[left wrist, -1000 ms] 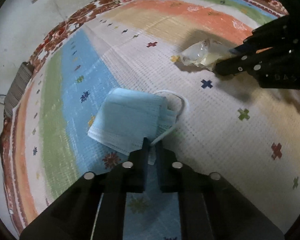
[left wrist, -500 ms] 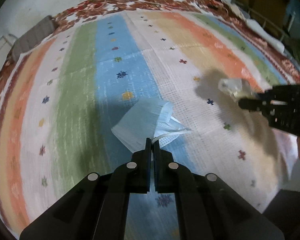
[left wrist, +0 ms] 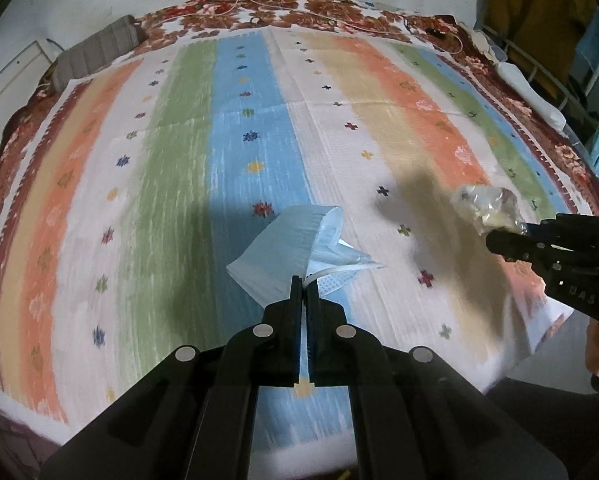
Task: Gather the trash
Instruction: 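Lift the mask and wrapper and carry them over the black bin with both tools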
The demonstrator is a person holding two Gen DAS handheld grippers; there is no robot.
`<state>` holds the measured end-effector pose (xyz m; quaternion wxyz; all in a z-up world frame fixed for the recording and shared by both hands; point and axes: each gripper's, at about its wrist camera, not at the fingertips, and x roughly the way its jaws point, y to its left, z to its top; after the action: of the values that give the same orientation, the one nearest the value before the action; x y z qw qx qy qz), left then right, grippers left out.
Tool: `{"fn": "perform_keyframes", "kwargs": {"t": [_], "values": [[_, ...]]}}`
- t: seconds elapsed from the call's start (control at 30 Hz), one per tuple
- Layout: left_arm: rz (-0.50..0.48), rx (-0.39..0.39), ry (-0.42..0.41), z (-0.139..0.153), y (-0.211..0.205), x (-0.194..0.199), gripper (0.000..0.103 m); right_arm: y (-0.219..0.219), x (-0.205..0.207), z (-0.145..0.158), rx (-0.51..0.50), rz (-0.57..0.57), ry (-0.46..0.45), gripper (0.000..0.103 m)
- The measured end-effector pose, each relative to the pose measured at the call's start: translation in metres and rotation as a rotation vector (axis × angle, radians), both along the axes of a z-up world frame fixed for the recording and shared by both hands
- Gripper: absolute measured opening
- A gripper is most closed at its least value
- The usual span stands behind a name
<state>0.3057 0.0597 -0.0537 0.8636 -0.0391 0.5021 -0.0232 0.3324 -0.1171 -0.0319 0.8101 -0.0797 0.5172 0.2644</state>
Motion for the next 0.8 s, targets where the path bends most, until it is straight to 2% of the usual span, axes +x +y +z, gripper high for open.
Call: {"fn": "perform_keyframes", "kwargs": {"t": [0.1,0.2,0.37,0.43,0.57,0.8], "values": [[-0.008,0.023,-0.001,0.003,-0.006,-0.013,0.001,0.000,-0.009,0.007,0.000,0.007,-0.013,0.017],[-0.007,0.012,-0.003,0.008,-0.010,-0.024,0.001,-0.003,-0.019,0.014,0.009,0.002,-0.018,0.017],[0.032,-0.066,-0.035,0.025,-0.003,-0.041,0.001,-0.013,-0.036,0.031,0.027,-0.044,-0.027,0.017],[0.035,-0.083,-0.041,0.028,-0.004,-0.046,0.001,-0.018,-0.044,0.031,0.064,-0.062,0.011,0.017],[0.021,-0.105,-0.051,0.032,-0.012,-0.060,0.001,-0.016,-0.062,0.028,0.021,-0.045,0.012,0.017],[0.018,-0.178,-0.091,0.046,-0.008,-0.091,0.001,-0.026,-0.095,0.035,0.054,-0.048,0.027,0.017]]}}
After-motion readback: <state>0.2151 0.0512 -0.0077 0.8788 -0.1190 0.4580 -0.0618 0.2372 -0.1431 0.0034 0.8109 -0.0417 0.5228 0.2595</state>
